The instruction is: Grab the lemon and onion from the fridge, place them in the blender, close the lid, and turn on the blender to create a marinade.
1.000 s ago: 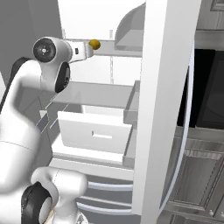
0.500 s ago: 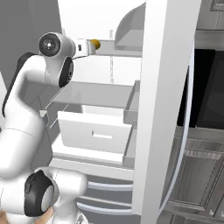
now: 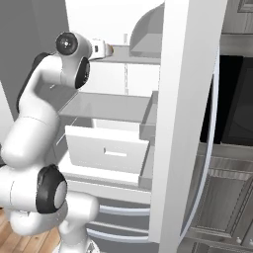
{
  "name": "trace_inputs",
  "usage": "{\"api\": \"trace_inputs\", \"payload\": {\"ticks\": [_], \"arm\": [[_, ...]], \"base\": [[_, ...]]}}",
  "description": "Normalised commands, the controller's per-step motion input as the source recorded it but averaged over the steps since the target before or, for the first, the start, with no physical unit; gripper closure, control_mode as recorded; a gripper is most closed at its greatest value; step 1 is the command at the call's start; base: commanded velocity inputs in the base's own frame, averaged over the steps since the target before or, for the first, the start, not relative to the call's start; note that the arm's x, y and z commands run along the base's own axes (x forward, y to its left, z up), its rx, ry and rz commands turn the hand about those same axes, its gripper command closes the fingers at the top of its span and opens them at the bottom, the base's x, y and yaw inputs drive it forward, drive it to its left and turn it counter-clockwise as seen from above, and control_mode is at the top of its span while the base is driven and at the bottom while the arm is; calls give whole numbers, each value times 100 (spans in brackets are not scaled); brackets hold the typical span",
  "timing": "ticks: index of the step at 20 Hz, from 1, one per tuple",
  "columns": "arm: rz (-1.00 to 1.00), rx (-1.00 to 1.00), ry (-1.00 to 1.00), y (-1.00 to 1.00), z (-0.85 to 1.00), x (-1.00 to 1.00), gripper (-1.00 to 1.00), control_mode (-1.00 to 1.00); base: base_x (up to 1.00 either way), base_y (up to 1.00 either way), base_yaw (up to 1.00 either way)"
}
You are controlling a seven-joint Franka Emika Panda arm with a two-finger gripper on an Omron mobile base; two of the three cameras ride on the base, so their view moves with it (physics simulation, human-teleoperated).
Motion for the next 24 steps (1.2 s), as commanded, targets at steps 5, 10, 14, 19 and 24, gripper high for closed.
{"api": "trace_inputs", "payload": {"ticks": [5,10,14,19,24], "arm": [[-1,0,8,0,-10,57,-100,-100],[-2,0,8,1,-17,50,-100,-100],[-1,0,9,3,-10,52,-100,-100],[0,0,7,4,-1,57,-100,-100],[0,0,2,1,0,47,-100,-100]], "base": [[0,0,0],[0,0,0],[0,0,0],[0,0,0],[0,0,0]]}}
